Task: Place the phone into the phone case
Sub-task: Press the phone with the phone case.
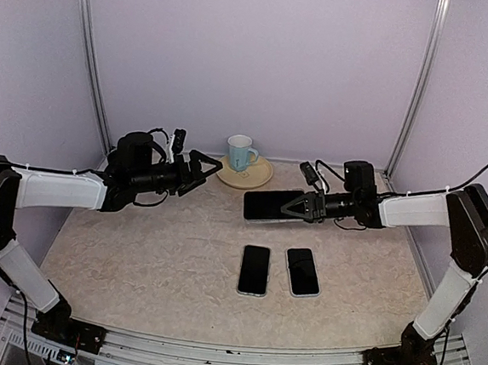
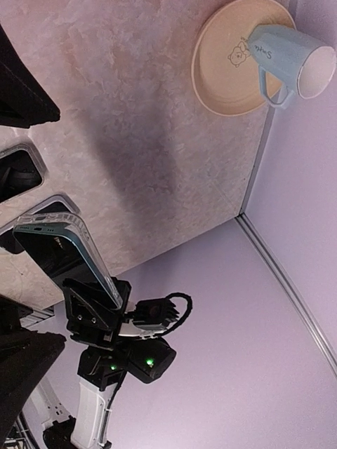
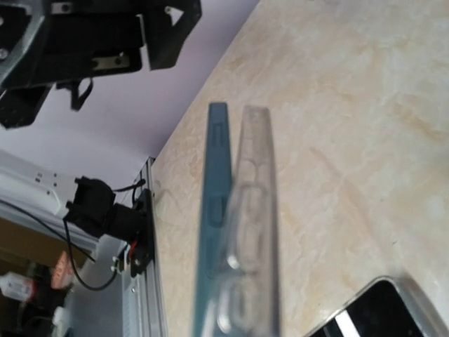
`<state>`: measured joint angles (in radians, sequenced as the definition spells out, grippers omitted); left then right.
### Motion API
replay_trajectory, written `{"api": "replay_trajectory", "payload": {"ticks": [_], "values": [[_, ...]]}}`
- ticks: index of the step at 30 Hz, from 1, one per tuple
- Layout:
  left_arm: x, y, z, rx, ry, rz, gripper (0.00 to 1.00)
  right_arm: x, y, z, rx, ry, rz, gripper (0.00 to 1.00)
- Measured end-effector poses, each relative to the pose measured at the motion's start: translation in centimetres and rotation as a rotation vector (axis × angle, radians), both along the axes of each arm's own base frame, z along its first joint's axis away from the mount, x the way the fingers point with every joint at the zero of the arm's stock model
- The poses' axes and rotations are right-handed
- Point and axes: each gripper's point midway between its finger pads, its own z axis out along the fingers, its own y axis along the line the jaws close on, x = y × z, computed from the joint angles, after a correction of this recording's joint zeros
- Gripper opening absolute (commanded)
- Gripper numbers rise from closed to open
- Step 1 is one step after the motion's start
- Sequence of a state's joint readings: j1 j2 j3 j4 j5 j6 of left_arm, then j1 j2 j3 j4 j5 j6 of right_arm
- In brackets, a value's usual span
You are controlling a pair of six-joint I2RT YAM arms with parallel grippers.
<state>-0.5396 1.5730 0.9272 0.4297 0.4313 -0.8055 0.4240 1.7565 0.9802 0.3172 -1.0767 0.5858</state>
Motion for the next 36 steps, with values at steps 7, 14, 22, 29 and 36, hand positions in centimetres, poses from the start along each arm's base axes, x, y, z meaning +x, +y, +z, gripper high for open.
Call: {"api": "replay_trajectory", "payload": {"ticks": [7,14,22,29,36], "values": [[-2.0,-1.2,1.6,-0.005,-0.076,-0.092,0.98,-2.1,-0.8,2.7,0.007,-0.114,0.026,0.01],[-4.9,-4.5,2.3,-0.021,-0.112,-0.26,0.94,-4.7,-0.4,5.0,0.036,-0.239,0.1,0.03],[-7.7,-7.9,2.4,-0.059,-0.135,-0.446,0.89,-8.5,0.7,5.1,0.057,-0.292,0.216,0.04],[-9.7,-8.7,2.9,-0.104,-0.155,-0.564,0.84,-9.4,0.5,6.3,0.076,-0.348,0.234,0.04],[-11.0,-8.9,3.6,-0.128,-0.173,-0.632,0.71,-9.5,0.4,6.3,0.075,-0.367,0.238,0.05]]}}
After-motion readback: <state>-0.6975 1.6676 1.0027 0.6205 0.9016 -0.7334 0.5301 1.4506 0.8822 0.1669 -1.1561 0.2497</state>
